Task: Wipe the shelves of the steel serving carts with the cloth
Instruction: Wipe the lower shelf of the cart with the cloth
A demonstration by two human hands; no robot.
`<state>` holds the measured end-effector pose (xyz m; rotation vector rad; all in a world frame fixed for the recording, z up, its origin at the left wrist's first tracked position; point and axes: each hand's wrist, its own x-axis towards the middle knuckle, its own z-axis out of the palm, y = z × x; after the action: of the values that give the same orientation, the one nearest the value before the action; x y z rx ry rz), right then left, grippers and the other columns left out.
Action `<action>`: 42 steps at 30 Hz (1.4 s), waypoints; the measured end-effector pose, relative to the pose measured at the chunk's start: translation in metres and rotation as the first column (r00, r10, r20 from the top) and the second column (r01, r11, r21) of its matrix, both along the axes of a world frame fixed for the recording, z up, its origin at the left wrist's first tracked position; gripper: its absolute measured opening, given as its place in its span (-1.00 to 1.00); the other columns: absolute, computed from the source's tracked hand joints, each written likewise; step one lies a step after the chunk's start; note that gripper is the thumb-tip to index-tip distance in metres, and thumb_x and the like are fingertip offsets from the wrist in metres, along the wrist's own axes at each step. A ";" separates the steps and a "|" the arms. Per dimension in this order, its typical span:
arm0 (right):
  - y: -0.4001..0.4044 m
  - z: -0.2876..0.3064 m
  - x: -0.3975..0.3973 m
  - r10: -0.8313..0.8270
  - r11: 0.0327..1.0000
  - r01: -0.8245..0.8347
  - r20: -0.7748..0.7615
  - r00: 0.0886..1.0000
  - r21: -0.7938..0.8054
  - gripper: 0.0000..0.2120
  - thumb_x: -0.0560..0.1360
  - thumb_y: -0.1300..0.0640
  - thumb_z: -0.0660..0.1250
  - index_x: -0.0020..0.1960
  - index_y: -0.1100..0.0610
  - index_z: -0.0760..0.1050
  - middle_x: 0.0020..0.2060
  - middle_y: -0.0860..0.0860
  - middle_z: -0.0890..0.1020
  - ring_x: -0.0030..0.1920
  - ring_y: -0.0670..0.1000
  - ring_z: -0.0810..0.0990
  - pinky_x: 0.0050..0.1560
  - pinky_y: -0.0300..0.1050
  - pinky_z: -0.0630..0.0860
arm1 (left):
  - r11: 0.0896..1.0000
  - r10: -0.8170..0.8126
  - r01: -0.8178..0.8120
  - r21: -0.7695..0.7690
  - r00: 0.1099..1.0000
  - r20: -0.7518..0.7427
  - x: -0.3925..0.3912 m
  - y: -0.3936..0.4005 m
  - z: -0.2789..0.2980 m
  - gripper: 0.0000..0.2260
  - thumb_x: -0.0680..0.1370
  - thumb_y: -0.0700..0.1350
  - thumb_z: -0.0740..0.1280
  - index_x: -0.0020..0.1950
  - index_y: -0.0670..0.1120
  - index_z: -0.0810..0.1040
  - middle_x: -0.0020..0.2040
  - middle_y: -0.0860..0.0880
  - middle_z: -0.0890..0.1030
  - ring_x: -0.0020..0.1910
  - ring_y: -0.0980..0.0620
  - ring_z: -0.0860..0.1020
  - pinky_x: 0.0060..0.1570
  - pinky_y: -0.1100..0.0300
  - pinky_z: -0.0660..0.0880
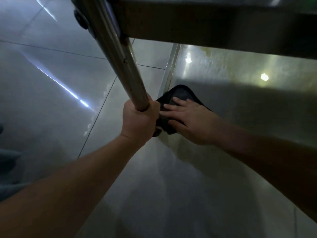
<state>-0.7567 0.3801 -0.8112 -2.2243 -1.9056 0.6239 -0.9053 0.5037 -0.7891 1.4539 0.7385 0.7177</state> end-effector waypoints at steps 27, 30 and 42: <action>-0.244 -0.012 0.104 -0.227 0.974 0.229 0.138 0.964 0.004 -0.37 0.60 -0.40 -0.22 0.60 -0.27 0.16 0.62 -0.26 0.13 0.65 -0.11 -0.08 0.63 0.04 -0.05 | 0.423 -0.255 0.745 0.515 0.644 -0.721 0.030 -0.144 -0.010 -0.69 0.51 0.09 0.33 -0.28 0.13 0.22 -0.42 0.11 0.34 -0.38 0.14 0.41 -0.37 0.34 0.24; -0.275 -0.013 0.119 -0.245 0.969 0.248 0.150 0.958 0.003 -0.38 0.60 -0.40 -0.21 0.60 -0.28 0.17 0.62 -0.27 0.14 0.65 -0.13 -0.09 0.62 0.03 -0.05 | 0.375 -0.292 0.721 0.583 0.689 -0.663 0.062 -0.165 0.001 -0.79 0.50 0.02 0.32 -0.20 0.12 0.28 -0.33 0.10 0.35 -0.33 0.08 0.35 -0.31 0.27 0.21; -0.399 -0.012 0.173 -0.357 0.933 0.359 0.174 0.918 0.016 -0.37 0.59 -0.41 -0.18 0.57 -0.28 0.25 0.60 -0.25 0.21 0.64 -0.12 -0.01 0.55 -0.08 -0.04 | 0.093 -0.344 0.872 0.481 0.481 -0.806 0.122 -0.259 -0.003 -0.36 0.57 -0.04 0.37 0.64 -0.10 0.33 0.64 -0.05 0.32 0.61 -0.04 0.29 0.55 0.05 0.26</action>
<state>-0.5834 -0.0193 -0.8228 -2.6219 -1.4958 0.3974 -0.7832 0.2446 -0.7921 2.7996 -0.1500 -0.1660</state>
